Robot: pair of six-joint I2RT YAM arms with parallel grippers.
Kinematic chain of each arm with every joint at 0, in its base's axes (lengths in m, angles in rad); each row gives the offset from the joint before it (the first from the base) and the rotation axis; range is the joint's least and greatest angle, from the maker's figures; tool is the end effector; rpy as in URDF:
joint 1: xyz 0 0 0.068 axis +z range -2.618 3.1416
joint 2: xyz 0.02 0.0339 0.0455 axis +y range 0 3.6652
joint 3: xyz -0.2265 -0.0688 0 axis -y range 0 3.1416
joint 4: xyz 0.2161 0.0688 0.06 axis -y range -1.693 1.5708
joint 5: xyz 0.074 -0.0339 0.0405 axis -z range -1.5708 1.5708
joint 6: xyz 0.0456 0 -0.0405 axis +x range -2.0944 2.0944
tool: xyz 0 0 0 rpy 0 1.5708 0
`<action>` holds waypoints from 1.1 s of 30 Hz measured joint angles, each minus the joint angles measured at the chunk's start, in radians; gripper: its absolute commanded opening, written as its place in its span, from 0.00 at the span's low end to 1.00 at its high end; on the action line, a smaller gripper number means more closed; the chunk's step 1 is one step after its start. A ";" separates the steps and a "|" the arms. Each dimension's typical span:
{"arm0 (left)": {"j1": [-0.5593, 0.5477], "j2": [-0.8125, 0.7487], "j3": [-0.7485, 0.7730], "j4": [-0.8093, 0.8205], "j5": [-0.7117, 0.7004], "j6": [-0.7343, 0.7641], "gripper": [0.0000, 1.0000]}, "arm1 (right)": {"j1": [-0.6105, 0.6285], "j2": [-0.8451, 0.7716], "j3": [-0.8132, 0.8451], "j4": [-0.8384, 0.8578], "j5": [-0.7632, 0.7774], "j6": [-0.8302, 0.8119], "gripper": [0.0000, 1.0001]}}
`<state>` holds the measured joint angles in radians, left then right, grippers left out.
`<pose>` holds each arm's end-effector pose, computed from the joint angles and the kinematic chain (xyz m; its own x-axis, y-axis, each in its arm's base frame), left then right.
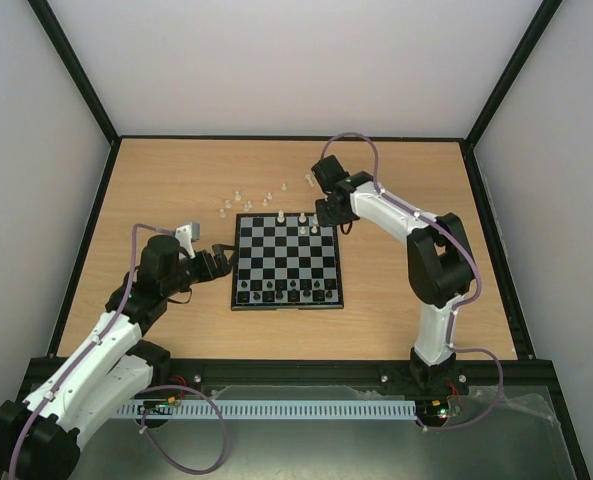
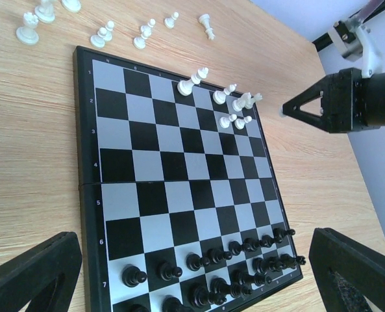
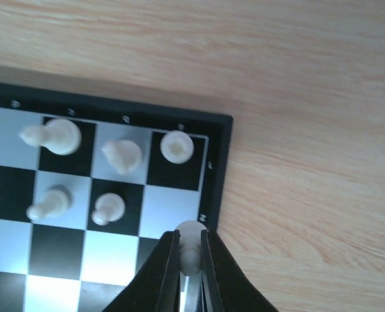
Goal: Set up the chess pieces on the board
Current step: Place the chess piece on the chessboard.
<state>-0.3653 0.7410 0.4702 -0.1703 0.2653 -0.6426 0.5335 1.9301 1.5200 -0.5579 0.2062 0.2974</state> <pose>0.1675 -0.0769 0.2160 -0.6585 -0.3673 -0.6568 0.2143 0.7452 -0.6315 0.3397 0.1898 0.1967 -0.7947 -0.1363 -0.5915 -0.1725 0.9850 0.0049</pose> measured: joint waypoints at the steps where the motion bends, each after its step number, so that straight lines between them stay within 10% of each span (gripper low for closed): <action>1: 0.000 0.000 0.000 0.000 0.002 0.000 0.99 | -0.003 -0.008 -0.019 0.003 0.001 0.003 0.09; 33: 0.000 0.005 0.000 0.001 0.007 0.000 0.99 | -0.009 0.076 -0.054 0.086 -0.063 0.021 0.13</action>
<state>-0.3653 0.7456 0.4702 -0.1696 0.2726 -0.6430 0.5247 2.0060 1.4662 -0.4717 0.1429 0.3180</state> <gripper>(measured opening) 0.990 0.122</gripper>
